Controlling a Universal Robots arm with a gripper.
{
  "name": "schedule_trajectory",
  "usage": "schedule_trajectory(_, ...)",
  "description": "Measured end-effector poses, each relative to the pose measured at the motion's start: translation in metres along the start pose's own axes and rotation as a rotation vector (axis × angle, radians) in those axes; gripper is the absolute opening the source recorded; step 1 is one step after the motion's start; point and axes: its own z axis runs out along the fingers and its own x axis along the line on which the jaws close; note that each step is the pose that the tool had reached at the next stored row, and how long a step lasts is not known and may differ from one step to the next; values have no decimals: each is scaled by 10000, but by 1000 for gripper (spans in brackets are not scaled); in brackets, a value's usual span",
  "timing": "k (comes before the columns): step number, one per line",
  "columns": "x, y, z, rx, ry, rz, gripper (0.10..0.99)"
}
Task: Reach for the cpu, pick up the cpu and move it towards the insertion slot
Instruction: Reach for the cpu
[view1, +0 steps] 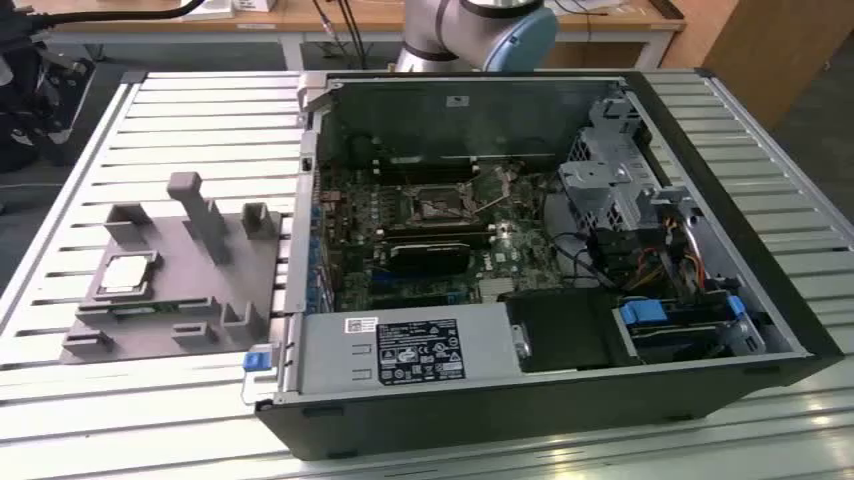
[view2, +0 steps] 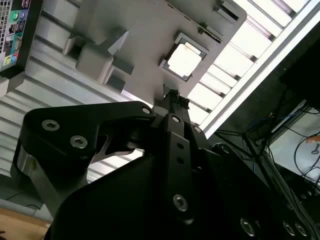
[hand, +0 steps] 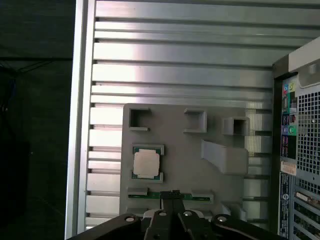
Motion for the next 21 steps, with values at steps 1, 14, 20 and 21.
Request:
schedule_trajectory(1,0,0,0,-1,0,0,106)
schedule_trajectory(14,126,-1,97,-1,-1,0,106)
schedule_trajectory(20,138,-6,203,-1,5,1,106)
schedule_trajectory(21,140,-8,218,0,6,0,106)
